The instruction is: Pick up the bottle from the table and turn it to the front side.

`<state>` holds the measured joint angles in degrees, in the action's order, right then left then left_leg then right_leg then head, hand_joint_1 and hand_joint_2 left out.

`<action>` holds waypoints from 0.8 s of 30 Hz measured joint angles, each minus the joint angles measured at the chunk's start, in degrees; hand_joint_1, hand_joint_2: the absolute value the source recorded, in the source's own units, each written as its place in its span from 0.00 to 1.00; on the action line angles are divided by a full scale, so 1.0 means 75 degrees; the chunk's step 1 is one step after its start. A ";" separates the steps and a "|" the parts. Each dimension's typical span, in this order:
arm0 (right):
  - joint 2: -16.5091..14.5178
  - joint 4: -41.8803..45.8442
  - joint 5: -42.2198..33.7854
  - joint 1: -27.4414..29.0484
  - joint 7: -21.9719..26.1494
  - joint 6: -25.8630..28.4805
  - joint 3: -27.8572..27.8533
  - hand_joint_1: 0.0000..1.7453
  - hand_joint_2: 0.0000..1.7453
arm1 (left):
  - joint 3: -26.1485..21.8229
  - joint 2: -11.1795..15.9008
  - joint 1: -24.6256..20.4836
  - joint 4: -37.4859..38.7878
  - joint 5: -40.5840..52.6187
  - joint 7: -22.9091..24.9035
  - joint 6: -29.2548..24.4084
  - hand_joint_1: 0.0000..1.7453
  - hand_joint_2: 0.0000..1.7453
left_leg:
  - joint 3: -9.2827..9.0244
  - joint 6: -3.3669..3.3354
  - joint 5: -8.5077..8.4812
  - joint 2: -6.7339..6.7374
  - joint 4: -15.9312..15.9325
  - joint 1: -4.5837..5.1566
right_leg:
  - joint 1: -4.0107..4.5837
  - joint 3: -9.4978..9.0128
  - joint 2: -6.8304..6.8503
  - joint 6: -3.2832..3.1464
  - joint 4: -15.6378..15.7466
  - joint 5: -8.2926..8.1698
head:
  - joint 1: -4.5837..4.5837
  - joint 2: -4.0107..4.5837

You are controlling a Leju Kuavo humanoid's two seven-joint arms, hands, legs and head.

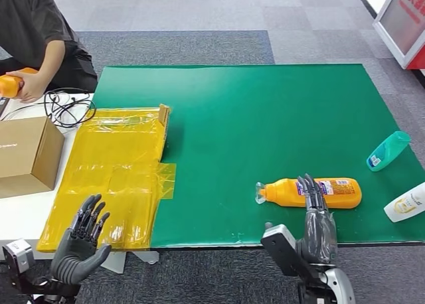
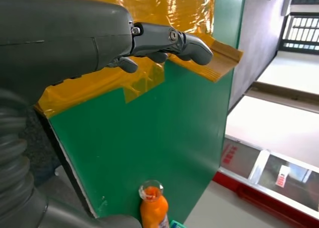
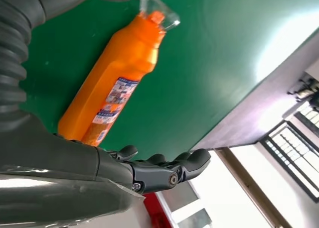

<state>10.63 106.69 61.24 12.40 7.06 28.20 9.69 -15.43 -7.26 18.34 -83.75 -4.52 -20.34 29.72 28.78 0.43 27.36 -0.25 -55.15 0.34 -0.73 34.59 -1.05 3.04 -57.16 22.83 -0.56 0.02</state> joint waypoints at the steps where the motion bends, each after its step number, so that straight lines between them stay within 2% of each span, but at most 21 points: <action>1: 0.0125 -0.0097 0.0081 -0.0097 -0.0111 -0.0188 -0.0039 0.00 1.00 | -0.0038 0.0023 -0.0037 0.0102 0.0020 0.0008 0.0034 0.00 1.00 | 0.0000 0.0000 0.0000 0.0000 0.0000 0.0000 | 0.0000 0.0000 0.0000 0.0000 0.0000 0.0000 | -0.0001 0.0000; 5: 0.0664 -0.0605 0.0122 -0.0543 -0.0342 -0.0885 -0.0199 0.00 1.00 | -0.0156 0.0114 -0.0195 0.0482 0.0149 -0.0020 0.0146 0.00 1.00 | -0.0005 -0.0003 -0.0002 0.0000 0.0000 0.0000 | 0.0000 0.0000 0.0001 0.0002 0.0000 -0.0001 | -0.0001 0.0000; 15: 0.1811 -0.1887 -0.0098 -0.1611 -0.0403 -0.2112 -0.0411 0.00 1.00 | -0.0227 0.0253 -0.0333 0.0818 0.0374 -0.0144 0.0297 0.00 1.00 | -0.0005 -0.0004 -0.0003 0.0000 -0.0001 0.0001 | -0.0001 0.0003 0.0000 0.0006 0.0001 -0.0005 | -0.0001 0.0000; 24: 0.2796 -0.2785 -0.0665 -0.2573 -0.0411 -0.3819 -0.0292 0.00 1.00 | -0.0229 0.0342 -0.0336 0.0824 0.0376 -0.0135 0.0309 0.00 1.00 | -0.0003 -0.0005 -0.0003 -0.0001 -0.0001 0.0002 | -0.0004 0.0003 0.0001 0.0008 0.0001 -0.0006 | -0.0002 0.0000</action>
<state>31.60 85.80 56.25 -6.90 3.98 -0.45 7.50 -17.15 -4.69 15.82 -77.57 -1.70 -21.35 32.04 28.76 0.39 27.33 -0.26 -55.16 0.36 -0.76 34.61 -1.04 3.10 -57.15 22.79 -0.58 0.02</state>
